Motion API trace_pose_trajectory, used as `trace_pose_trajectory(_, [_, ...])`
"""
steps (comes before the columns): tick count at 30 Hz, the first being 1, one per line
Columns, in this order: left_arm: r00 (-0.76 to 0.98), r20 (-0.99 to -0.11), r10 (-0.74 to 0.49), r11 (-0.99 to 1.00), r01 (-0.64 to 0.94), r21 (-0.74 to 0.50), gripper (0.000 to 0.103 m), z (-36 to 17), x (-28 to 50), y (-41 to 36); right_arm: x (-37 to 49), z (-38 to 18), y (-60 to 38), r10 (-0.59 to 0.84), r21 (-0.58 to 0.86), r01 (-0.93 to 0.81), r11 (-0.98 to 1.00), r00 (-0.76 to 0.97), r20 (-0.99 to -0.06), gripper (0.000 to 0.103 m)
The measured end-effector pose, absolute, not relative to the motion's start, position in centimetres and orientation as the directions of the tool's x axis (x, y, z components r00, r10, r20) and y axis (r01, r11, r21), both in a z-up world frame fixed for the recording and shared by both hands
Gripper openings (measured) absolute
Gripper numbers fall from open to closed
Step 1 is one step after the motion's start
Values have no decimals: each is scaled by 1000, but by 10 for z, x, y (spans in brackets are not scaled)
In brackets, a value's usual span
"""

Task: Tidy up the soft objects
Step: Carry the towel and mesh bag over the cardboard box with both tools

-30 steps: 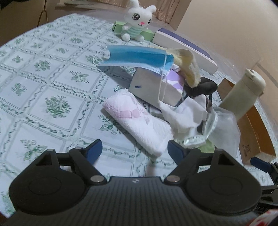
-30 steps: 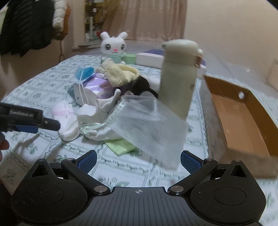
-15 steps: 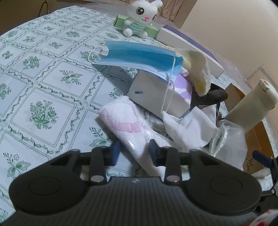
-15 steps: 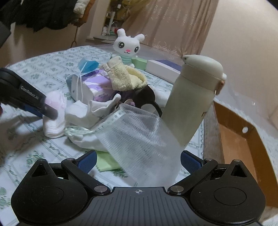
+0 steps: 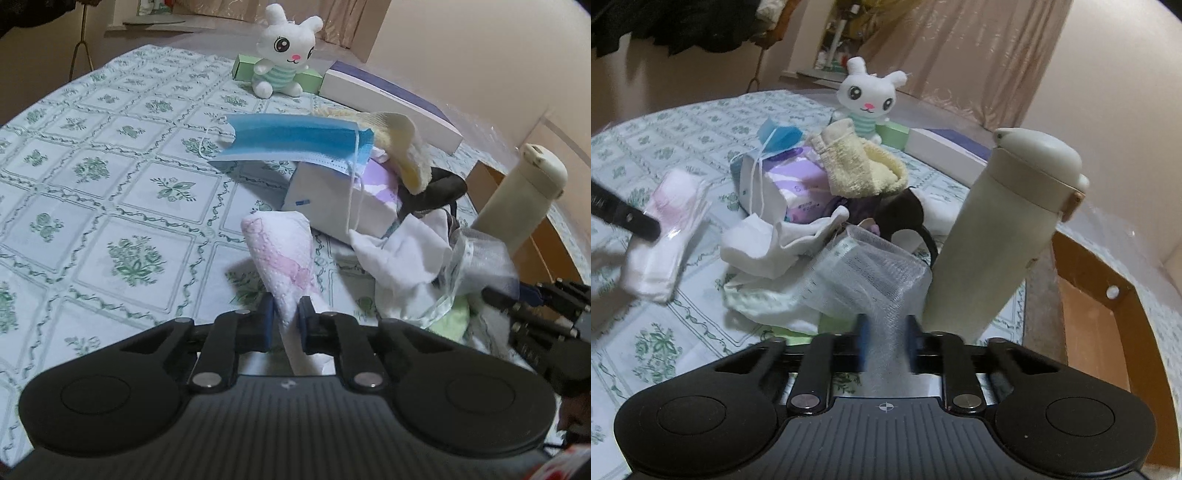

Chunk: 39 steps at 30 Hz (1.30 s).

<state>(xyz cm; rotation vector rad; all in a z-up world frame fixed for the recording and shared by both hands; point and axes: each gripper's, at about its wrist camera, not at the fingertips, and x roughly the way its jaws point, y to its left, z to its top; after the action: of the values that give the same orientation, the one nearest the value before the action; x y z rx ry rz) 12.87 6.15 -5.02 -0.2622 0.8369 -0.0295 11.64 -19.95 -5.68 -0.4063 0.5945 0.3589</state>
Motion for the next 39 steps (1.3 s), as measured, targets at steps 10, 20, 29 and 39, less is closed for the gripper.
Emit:
trace_pose_trajectory(10, [684, -712, -156, 972, -22, -233, 11, -32, 93, 47, 90, -26, -231, 194, -68, -304, 950, 749, -634, 6])
trace_pose_trajectory(20, [710, -678, -192, 973, 50, -223, 11, -9, 64, 23, 57, -5, -254, 168, -25, -234, 972, 762, -626, 6])
trace_pose_trajectory(29, [732, -646, -216, 974, 111, -200, 11, 6, 52, 1, 36, 10, -267, 137, -37, -197, 980, 794, -592, 6])
trace_pose_trajectory(39, [724, -629, -284, 958, 236, -160, 11, 19, 58, -52, 27, 21, -310, 53, -45, -93, 995, 828, -558, 6])
